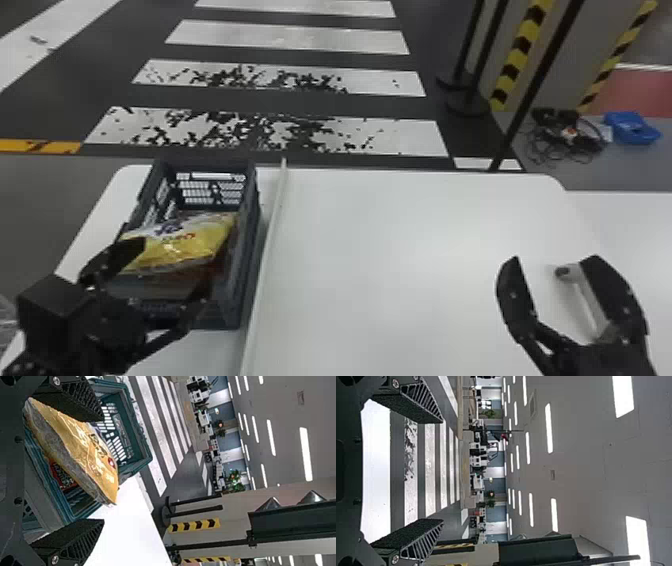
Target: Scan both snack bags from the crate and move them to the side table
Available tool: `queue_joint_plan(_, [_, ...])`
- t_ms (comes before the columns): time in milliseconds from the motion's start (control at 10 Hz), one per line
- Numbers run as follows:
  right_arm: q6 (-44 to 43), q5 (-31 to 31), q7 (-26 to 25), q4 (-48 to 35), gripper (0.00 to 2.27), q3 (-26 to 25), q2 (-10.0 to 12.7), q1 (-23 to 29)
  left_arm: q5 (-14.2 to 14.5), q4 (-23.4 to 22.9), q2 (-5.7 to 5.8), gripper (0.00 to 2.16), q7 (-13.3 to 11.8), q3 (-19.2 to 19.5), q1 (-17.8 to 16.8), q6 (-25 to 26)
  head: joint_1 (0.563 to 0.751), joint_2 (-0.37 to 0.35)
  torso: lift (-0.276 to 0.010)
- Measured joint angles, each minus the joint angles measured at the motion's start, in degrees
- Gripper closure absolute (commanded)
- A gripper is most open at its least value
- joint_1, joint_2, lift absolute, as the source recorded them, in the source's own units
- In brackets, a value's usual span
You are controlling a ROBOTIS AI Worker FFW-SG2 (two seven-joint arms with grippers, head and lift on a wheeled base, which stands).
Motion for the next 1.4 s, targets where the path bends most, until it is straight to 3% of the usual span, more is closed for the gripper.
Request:
queue_joint_plan(500, [-1.0, -0.4, 0.0, 1.0, 0.1, 0.4, -1.2, -0.5, 0.0, 5.6, -2.15, 0.11, 1.3, -3.0, -5.9, 0.9, 0.695, -0.065, -0.095])
queue_joint_plan(600, [-1.3, -0.7, 0.0, 1.3, 0.1, 0.4, -1.5, -0.6, 0.0, 6.3, -2.47, 0.31, 1.3, -3.5, -6.6, 0.5, 0.695, -0.071, -0.095])
queue_joint_plan(700, [-1.6, -0.8, 0.0, 1.5, 0.1, 0.3, -1.7, -0.7, 0.0, 6.5, -2.62, 0.81, 1.3, -3.7, -6.9, 0.0, 0.695, -0.073, -0.095])
queue_joint_plan(800, [-1.7, -0.9, 0.0, 1.6, 0.1, 0.3, -1.7, -0.8, 0.0, 6.6, -2.65, 1.64, 1.5, -3.7, -7.1, -0.5, 0.695, -0.077, -0.095])
queue_joint_plan(900, [-1.7, -0.9, -0.1, 1.7, 0.1, 0.3, -1.8, -1.0, 0.1, 6.5, -2.65, 1.81, 2.6, -3.7, -7.1, -1.0, 0.695, -0.074, -0.095])
queue_joint_plan(1100, [-1.7, -0.9, 0.0, 2.2, 0.1, 0.6, -1.7, -1.3, 0.1, 6.3, -2.48, 2.09, 2.7, -3.8, -7.2, -1.1, 0.695, -0.075, -0.095])
queue_joint_plan(1400, [-2.4, -0.9, 0.0, 2.2, 0.1, 0.7, -1.7, -1.2, 1.2, 6.2, -2.38, 2.14, 3.1, -3.2, -7.0, 0.3, 0.695, -0.063, -0.095])
